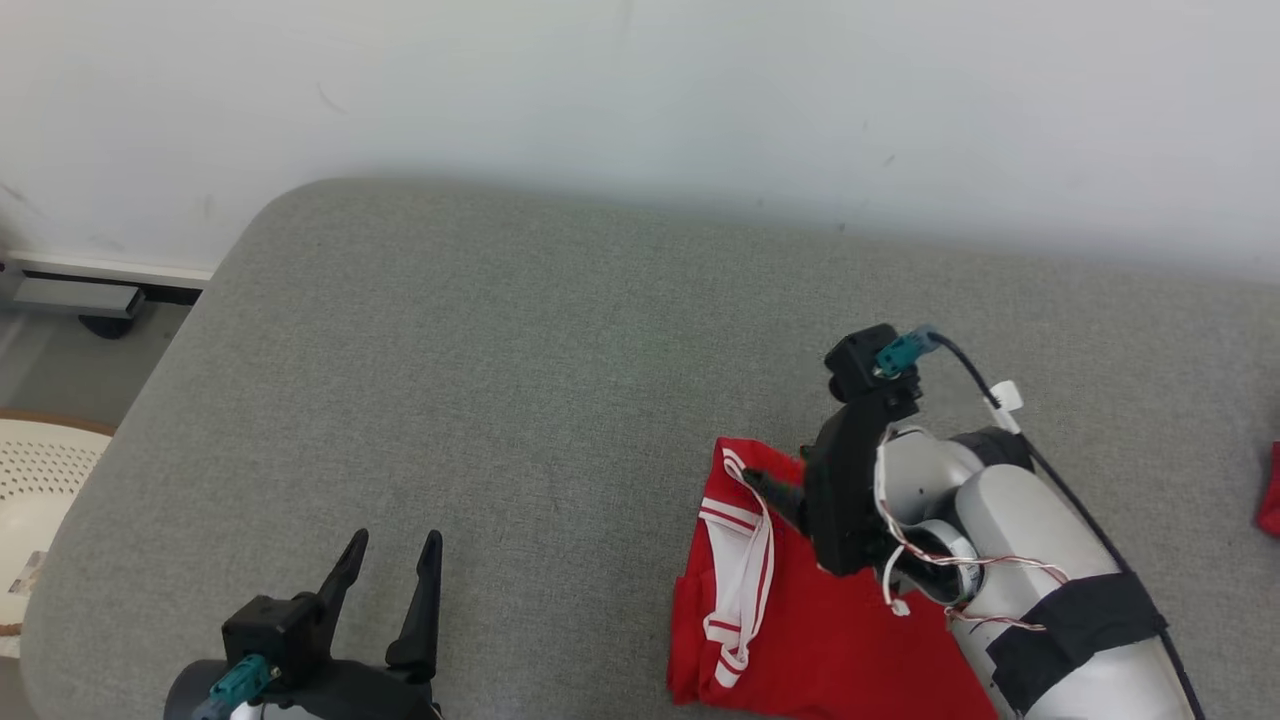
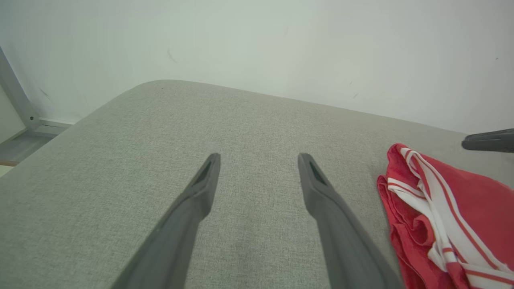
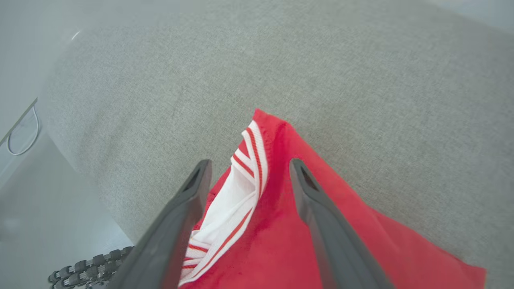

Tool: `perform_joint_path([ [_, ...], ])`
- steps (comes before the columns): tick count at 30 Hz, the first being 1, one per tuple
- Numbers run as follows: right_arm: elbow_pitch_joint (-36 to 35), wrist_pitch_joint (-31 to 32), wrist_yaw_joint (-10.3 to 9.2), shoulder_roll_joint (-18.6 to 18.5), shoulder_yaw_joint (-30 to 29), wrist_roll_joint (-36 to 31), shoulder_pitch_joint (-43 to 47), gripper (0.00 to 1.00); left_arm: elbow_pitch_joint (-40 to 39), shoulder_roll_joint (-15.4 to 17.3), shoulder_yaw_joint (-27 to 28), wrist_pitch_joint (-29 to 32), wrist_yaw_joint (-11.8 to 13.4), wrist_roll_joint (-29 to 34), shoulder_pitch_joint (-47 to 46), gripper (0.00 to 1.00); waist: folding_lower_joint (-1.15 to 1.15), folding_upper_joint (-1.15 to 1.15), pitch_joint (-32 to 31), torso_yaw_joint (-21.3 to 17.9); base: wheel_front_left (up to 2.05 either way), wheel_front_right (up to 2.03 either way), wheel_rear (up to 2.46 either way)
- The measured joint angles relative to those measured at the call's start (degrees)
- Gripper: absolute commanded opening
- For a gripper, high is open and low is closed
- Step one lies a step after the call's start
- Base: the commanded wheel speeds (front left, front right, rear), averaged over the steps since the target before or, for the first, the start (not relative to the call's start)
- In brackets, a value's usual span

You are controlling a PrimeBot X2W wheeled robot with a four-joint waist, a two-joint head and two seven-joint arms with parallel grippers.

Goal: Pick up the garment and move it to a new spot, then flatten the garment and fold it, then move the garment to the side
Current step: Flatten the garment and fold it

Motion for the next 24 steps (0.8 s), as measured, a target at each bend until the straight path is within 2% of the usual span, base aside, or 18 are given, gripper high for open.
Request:
perform_joint_path([
  [4,-2.7,0.5,0.00,0.0,-6.9,-6.4,1.9,1.00,-0.5,0.4,0.0,0.1,0.3,0.0,0.2,1.00,0.00,0.00,-0.2,-0.8,0.00,0.00,0.00],
  [8,-6.9,4.6,0.00,-0.2,-16.0,-14.6,6.4,1.00,-1.0,0.7,0.0,0.1,0.7,-0.2,0.5,1.00,0.00,0.00,-0.3,-1.6,0.00,0.00,0.00],
  [13,-14.1,7.9,0.00,-0.2,-25.9,-20.0,11.2,1.00,-1.4,0.7,-0.2,0.1,0.7,-0.4,0.7,1.00,0.00,0.00,-0.3,-2.9,0.00,0.00,0.00],
  [19,-19.0,10.3,0.00,-0.1,-29.3,-20.1,17.1,1.00,-1.6,0.7,-0.4,0.1,0.9,-0.4,0.6,1.00,0.00,0.00,0.4,-4.3,0.00,0.00,0.00],
  [24,-20.3,8.3,0.00,-0.1,-29.6,-19.6,20.0,1.00,-1.6,0.7,-0.5,0.0,0.9,-0.5,0.0,1.00,0.00,0.00,1.1,-5.0,0.00,0.00,0.00],
])
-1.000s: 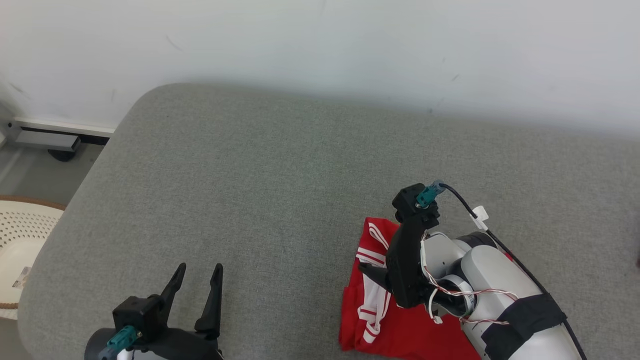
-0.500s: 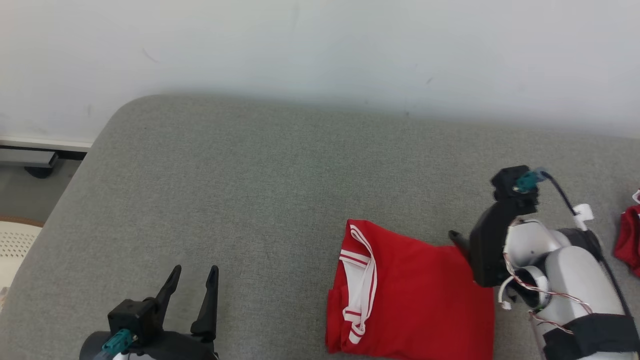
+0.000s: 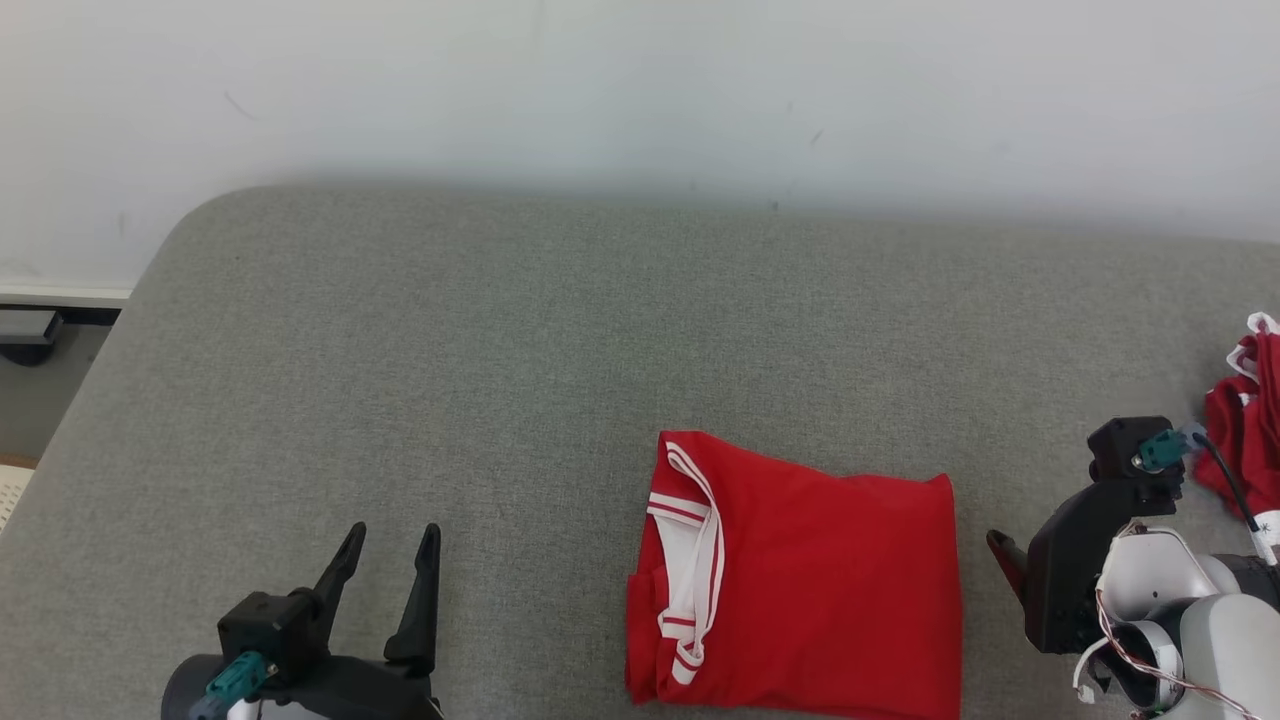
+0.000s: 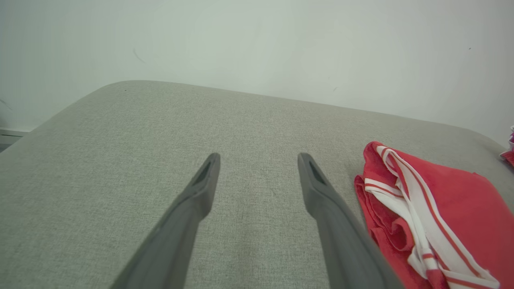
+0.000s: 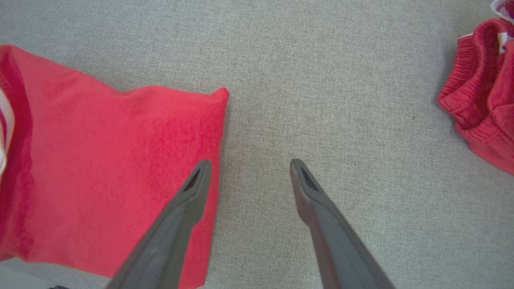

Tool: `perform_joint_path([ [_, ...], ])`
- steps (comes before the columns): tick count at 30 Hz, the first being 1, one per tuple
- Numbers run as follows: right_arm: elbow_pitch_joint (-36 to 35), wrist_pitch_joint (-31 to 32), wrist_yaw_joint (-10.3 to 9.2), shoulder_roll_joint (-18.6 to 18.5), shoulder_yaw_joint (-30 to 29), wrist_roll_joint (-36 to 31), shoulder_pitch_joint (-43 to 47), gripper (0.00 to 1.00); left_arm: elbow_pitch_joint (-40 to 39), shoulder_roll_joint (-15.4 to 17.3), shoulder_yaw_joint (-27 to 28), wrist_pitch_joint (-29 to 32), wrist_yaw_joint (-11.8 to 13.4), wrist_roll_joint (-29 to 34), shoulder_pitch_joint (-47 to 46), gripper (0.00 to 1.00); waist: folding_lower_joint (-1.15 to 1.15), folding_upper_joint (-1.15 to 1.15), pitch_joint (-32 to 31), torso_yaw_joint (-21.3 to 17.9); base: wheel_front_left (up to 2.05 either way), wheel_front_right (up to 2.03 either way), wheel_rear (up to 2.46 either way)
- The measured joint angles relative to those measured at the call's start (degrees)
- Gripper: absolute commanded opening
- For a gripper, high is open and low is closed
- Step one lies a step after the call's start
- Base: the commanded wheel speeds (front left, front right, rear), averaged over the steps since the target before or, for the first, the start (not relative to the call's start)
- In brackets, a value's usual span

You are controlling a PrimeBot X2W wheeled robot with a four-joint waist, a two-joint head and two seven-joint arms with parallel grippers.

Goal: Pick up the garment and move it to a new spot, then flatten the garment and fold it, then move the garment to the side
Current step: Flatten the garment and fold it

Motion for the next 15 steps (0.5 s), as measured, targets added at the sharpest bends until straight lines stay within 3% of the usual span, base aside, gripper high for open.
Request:
perform_joint_path([
  [2,-0.1,-1.6,0.00,0.0,0.0,0.0,0.5,0.96,0.0,0.0,0.0,-0.1,0.0,0.0,-0.1,1.00,0.00,0.00,0.2,-0.2,0.00,0.00,0.00],
  [3,-0.1,-2.7,0.00,0.0,-0.1,0.0,0.7,0.45,0.0,0.1,0.0,-0.1,0.0,0.0,-0.1,1.00,0.01,0.00,0.3,-0.3,0.00,0.00,0.00],
  [4,-0.1,-2.7,0.00,0.0,-0.1,0.0,0.7,0.38,0.0,0.1,0.0,-0.1,0.0,0.0,-0.1,1.00,0.01,0.00,0.3,-0.3,0.00,0.00,0.00],
  [5,-0.1,-3.8,0.00,0.0,-0.2,0.0,0.9,0.00,0.0,0.1,0.0,-0.1,0.0,-0.1,-0.2,1.00,0.01,0.00,0.4,-0.3,0.00,0.00,0.00],
  [15,3.9,-13.3,0.00,0.0,2.6,-0.1,1.3,0.00,0.5,0.3,-0.5,-0.3,-0.2,-0.4,-0.9,1.00,0.01,0.00,0.9,0.1,0.00,0.00,0.00],
])
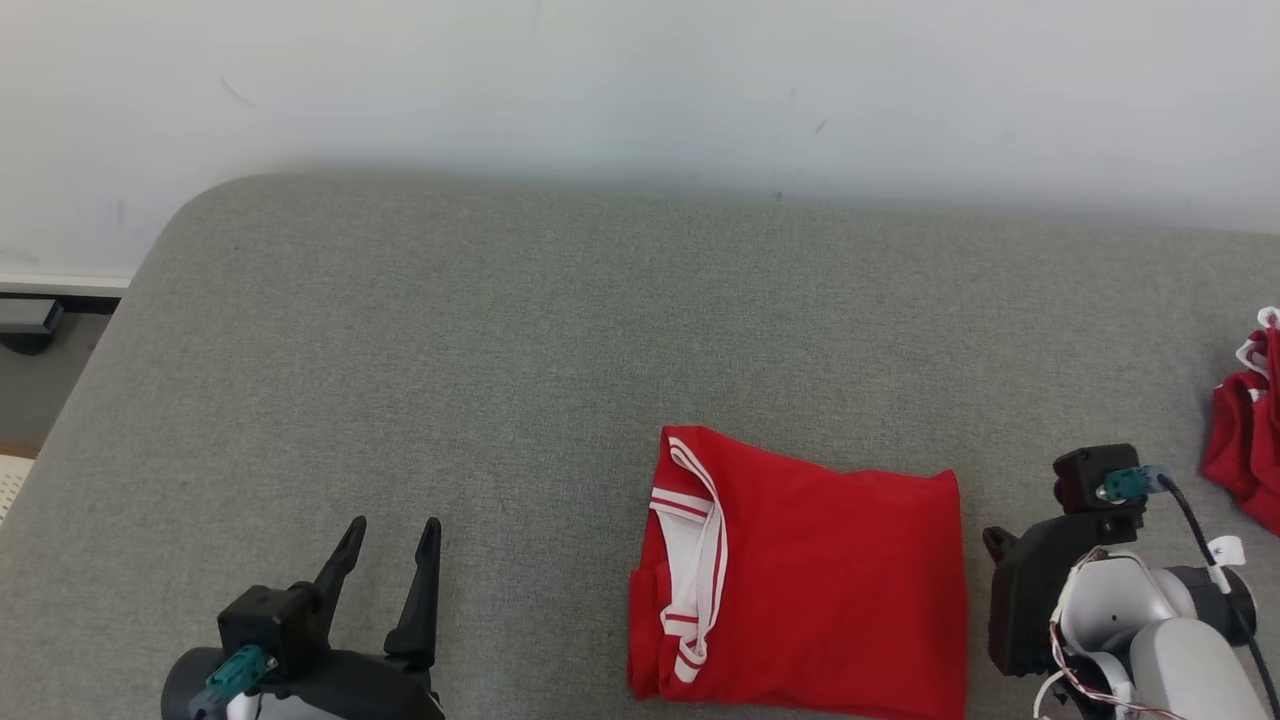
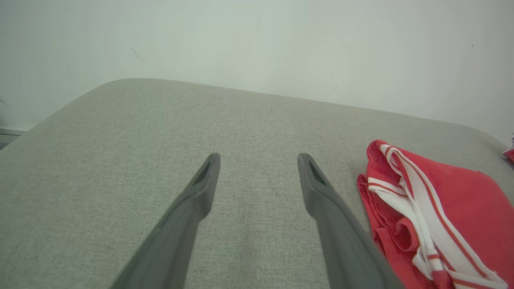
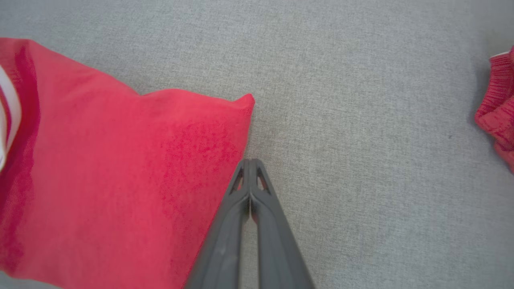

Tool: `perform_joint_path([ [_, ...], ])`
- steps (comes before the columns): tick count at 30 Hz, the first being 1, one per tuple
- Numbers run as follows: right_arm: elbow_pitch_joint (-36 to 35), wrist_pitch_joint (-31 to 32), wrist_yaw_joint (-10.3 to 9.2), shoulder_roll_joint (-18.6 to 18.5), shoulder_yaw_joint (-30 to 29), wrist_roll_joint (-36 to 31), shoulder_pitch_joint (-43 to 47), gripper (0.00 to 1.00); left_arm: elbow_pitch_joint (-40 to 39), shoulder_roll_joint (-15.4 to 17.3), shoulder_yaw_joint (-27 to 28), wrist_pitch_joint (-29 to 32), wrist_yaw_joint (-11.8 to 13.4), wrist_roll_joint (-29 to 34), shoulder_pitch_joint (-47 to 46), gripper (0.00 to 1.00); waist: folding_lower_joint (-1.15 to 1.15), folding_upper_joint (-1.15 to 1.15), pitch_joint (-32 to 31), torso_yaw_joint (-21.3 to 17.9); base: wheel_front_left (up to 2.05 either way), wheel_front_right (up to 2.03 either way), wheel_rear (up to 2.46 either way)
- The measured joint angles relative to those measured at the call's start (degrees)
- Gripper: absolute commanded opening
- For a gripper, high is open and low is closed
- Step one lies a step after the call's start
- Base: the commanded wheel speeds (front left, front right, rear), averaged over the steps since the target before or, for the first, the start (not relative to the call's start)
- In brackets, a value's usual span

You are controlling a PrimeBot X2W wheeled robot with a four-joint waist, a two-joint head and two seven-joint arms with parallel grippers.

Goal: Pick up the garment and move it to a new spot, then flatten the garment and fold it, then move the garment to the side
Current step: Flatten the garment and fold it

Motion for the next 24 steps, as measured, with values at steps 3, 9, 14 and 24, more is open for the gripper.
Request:
perform_joint_path([
  [3,1.9,-1.1,0.00,0.0,2.2,0.1,-0.1,0.00,0.1,0.0,-0.1,0.0,0.0,0.0,-0.1,1.00,0.00,0.00,0.1,0.1,0.00,0.00,0.00],
  [9,5.7,-3.9,0.00,0.0,8.1,2.2,-2.0,0.00,0.4,-0.1,-0.7,0.0,0.0,0.0,-0.8,1.00,0.00,0.00,0.5,0.9,0.00,0.00,0.00],
  [14,8.9,-5.6,0.00,0.0,15.2,4.8,-4.6,0.00,0.9,-0.2,-1.0,-0.2,-0.1,-0.1,-0.9,1.00,0.00,0.00,0.5,1.9,0.00,0.00,0.00],
  [24,13.5,-7.0,0.00,0.0,24.1,7.1,-8.2,0.00,1.6,-0.6,-1.7,-0.4,-0.4,-0.7,-1.4,1.00,0.00,0.00,0.8,4.0,0.00,0.00,0.00],
])
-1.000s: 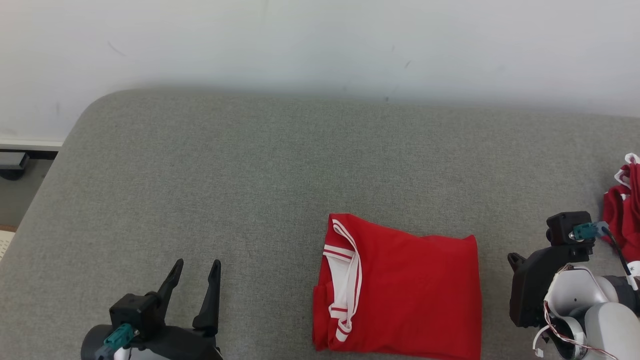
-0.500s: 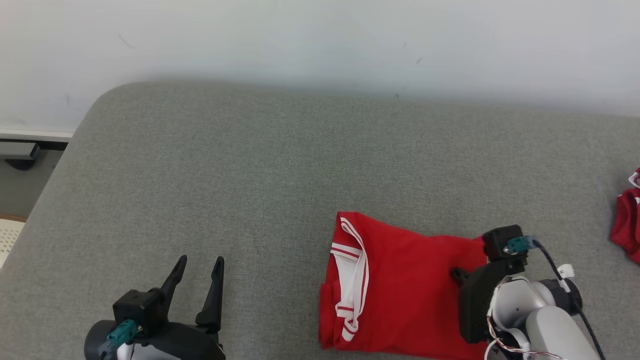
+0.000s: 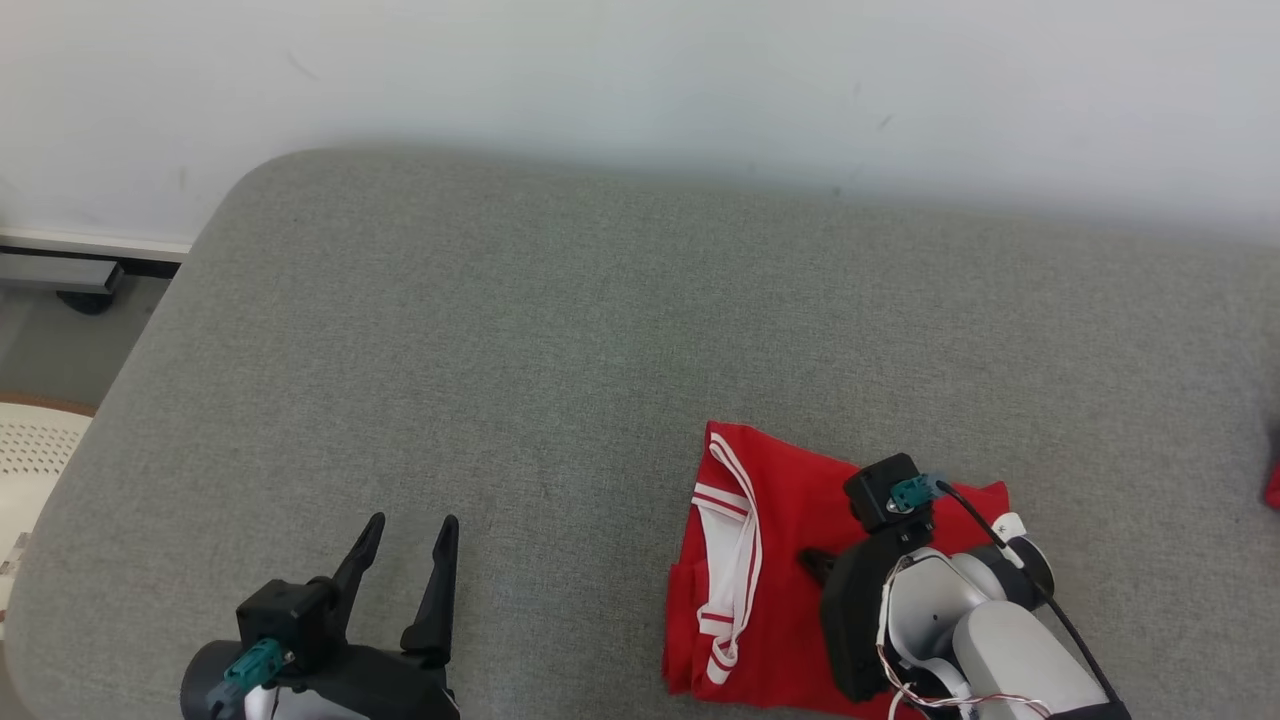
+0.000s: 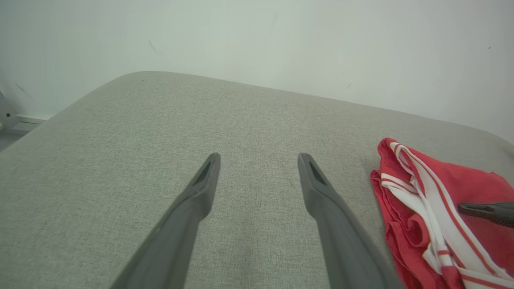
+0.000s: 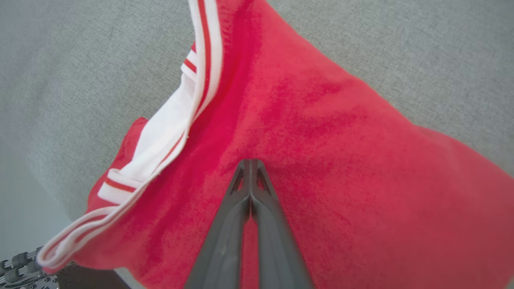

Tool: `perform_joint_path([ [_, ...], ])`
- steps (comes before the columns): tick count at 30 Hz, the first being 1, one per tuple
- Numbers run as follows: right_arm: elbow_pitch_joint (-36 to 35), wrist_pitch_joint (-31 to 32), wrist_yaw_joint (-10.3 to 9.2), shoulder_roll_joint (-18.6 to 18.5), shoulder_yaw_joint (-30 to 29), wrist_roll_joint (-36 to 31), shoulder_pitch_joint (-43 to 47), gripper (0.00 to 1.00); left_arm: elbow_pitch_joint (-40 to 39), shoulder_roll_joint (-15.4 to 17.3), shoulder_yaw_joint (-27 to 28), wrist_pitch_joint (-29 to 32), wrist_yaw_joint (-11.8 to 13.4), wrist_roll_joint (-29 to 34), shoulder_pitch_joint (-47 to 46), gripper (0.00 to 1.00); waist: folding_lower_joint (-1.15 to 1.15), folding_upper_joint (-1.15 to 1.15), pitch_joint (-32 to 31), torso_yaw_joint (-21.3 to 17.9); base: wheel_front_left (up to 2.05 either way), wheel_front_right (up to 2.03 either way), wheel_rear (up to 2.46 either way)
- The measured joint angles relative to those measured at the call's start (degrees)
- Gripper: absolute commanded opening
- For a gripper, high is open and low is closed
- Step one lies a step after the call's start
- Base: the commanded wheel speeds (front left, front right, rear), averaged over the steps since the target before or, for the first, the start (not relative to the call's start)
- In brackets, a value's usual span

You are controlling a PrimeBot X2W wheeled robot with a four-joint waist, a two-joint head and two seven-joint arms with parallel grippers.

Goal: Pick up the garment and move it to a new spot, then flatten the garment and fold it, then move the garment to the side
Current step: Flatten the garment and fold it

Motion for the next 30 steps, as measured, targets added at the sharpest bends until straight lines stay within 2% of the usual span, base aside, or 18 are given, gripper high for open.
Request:
perform_joint_path([
  [8,1.7,-1.3,0.00,0.0,5.8,2.6,-2.3,0.00,0.5,0.0,-0.3,-0.4,0.0,-0.4,0.0,1.00,0.00,0.00,-0.3,1.1,0.00,0.00,0.00],
  [30,3.9,-4.4,0.00,0.0,16.6,9.6,-10.1,0.00,0.9,0.0,-1.0,-0.4,0.4,-1.1,-0.3,1.00,0.00,0.00,-0.3,3.1,0.00,0.00,0.00],
])
